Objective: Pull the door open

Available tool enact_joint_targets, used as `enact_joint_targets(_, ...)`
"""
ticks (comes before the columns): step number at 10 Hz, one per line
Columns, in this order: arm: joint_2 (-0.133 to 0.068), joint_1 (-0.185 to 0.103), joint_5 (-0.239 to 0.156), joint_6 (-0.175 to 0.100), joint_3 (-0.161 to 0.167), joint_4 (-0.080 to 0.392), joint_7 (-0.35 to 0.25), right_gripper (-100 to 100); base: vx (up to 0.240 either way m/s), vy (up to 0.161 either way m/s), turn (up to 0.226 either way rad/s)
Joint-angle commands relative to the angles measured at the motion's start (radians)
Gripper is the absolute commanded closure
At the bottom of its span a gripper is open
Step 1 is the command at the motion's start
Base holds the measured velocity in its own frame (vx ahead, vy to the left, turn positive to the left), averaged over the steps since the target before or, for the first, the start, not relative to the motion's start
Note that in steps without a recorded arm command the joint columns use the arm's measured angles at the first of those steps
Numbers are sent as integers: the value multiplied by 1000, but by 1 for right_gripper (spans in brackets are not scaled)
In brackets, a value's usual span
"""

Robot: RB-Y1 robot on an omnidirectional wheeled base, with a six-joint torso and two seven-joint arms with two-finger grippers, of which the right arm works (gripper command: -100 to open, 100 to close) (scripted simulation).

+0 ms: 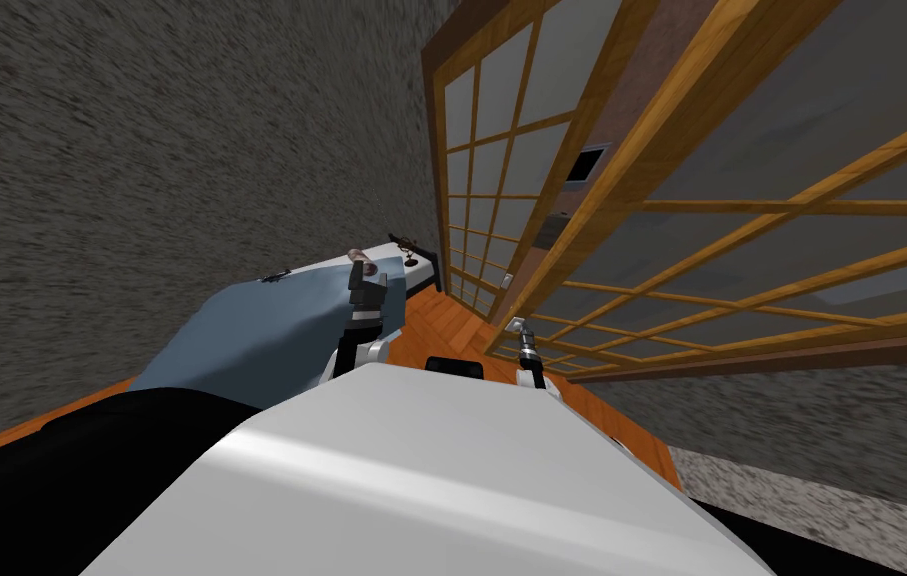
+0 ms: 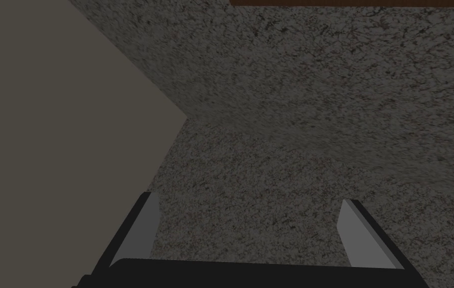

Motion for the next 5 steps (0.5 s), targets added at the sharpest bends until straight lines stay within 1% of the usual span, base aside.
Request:
enact_joint_targets(1, 16, -15, 0, -14, 19, 19, -28, 100, -27, -12, 6)
enact_joint_targets(2, 17, -18, -15, -12, 26, 19, -68, 100, -39, -9, 46)
enact_joint_targets(3, 18, -20, -30, -10, 32, 19, -93, 100, -54, -27, 83)
enact_joint_targets(4, 18, -20, -30, -10, 32, 19, -111, 100, -40, -27, 76)
enact_joint_targets(5, 20, -22, -44, -7, 38, 18, -146, 100, -37, -28, 76)
